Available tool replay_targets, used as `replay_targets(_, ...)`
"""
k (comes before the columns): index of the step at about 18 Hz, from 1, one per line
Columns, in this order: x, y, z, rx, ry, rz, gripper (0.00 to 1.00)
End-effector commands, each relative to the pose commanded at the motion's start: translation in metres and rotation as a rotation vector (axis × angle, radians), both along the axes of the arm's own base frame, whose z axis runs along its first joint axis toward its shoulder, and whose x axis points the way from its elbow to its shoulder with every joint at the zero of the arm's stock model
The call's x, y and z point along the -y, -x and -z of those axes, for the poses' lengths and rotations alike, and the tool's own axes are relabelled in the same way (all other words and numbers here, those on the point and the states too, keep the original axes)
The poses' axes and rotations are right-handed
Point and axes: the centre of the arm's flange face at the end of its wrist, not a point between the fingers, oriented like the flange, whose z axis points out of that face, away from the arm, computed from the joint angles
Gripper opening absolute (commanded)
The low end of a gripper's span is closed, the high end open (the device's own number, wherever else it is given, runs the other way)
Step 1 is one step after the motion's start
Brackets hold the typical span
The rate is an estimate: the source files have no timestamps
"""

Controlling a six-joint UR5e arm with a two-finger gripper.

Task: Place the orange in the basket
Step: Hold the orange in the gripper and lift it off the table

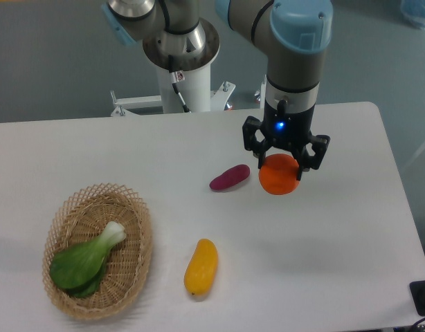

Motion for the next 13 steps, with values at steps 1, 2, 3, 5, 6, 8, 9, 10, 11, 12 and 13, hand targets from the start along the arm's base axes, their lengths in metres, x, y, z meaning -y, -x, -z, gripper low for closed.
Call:
replay_targets(1,0.0002,-0.0001,0.0008,0.0,0.002,0.0,0.57)
replay_targets(2,0.0008,0.0004,0.0015,0.003,0.002,-0.002,0.57)
replay_targets(3,0.0008,0.0004,0.0016,0.003,0.002,-0.002,0.57)
replay_targets(5,0.0012,0.0002,0.0031,0.004,0.005,-0.002,0.57)
replay_targets(6,0.0013,-0.0001,0.0051,0.006,0.005,-0.005,0.57)
replay_targets(8,0.0026,0.001,0.0063,0.007,0.004,-0.008,0.57)
replay_targets(9,0.0032,0.0017,0.0063,0.007,0.004,-0.009,0.57)
replay_targets(10,0.0037,0.0023,0.0063,0.008,0.002,-0.012,0.57)
replay_targets(11,0.0031,0.0018,0.0061,0.006,0.003,-0.012,0.57)
replay_targets(12,0.0031,0.0018,0.0061,0.006,0.003,-0.012,0.57)
replay_targets(13,0.0016,0.0003,0.0061,0.009,0.0,-0.014,0.57)
